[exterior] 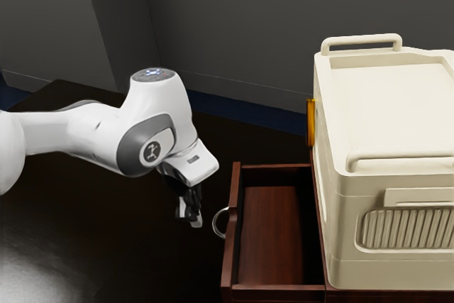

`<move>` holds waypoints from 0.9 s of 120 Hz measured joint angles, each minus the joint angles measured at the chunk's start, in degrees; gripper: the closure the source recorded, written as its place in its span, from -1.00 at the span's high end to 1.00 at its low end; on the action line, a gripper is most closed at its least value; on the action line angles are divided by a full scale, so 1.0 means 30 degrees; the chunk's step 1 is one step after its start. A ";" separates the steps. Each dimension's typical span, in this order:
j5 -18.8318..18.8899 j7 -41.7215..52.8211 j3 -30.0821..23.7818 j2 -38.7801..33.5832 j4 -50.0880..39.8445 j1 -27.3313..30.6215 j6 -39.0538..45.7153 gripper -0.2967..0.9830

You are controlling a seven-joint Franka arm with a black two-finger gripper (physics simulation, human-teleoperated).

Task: Push the drawer handle with one arm to close the drawer

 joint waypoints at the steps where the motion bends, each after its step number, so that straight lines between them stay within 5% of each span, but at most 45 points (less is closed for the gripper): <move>1: -0.0004 0.0012 -0.0088 0.0006 0.0002 0.0088 0.0002 -0.69; 108: -0.1131 0.0822 -0.8128 0.0167 0.3128 0.6618 0.0042 -0.69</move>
